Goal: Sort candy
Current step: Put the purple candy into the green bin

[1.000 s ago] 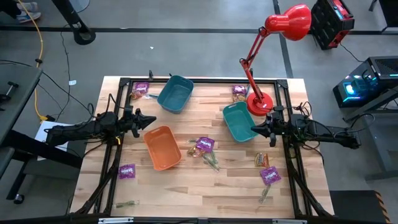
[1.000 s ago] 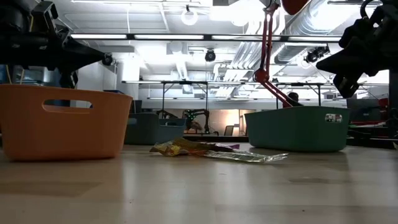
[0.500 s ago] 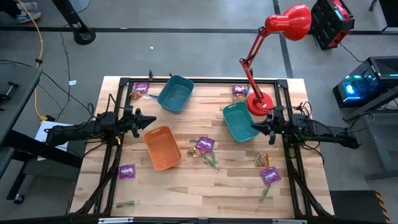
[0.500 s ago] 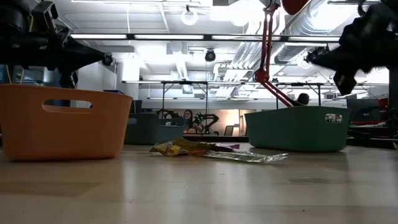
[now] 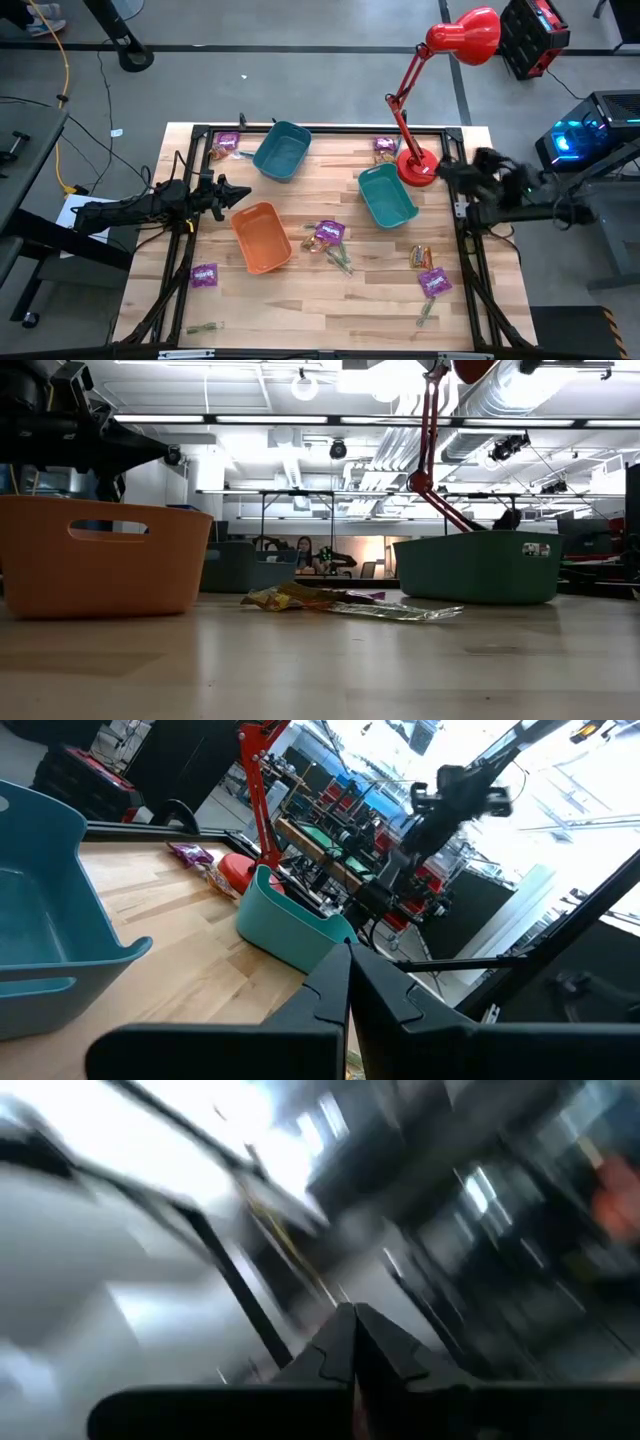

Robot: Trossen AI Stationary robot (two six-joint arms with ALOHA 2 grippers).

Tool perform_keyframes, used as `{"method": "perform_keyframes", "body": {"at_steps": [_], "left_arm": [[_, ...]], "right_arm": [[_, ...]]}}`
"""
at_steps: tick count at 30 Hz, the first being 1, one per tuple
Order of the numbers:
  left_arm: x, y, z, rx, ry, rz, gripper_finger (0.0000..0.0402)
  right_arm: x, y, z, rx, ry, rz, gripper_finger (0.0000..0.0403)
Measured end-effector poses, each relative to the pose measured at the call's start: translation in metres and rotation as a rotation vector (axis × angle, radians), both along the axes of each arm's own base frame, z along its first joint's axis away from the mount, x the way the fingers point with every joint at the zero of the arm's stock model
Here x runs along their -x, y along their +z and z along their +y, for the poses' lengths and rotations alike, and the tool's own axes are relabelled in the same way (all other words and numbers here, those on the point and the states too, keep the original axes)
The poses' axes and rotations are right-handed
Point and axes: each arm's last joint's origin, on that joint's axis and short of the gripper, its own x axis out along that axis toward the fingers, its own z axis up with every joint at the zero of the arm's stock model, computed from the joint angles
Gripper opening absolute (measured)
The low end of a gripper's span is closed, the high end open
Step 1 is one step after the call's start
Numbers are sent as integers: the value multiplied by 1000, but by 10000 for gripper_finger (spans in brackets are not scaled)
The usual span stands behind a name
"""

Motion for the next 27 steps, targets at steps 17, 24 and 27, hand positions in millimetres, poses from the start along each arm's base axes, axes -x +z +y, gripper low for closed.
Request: {"method": "perform_keyframes", "body": {"at_steps": [17, 24, 27], "left_arm": [[5, 26, 1, 219, -11, -336, 0], [14, 56, -4, 95, -146, -457, 0], [16, 66, -5, 55, -131, -395, 0]], "right_arm": [[-201, 18, 33, 87, 167, 906, 13], [-270, -28, 34, 295, 302, 1152, 126], [-286, -55, 26, 480, 329, 1325, 170]]}}
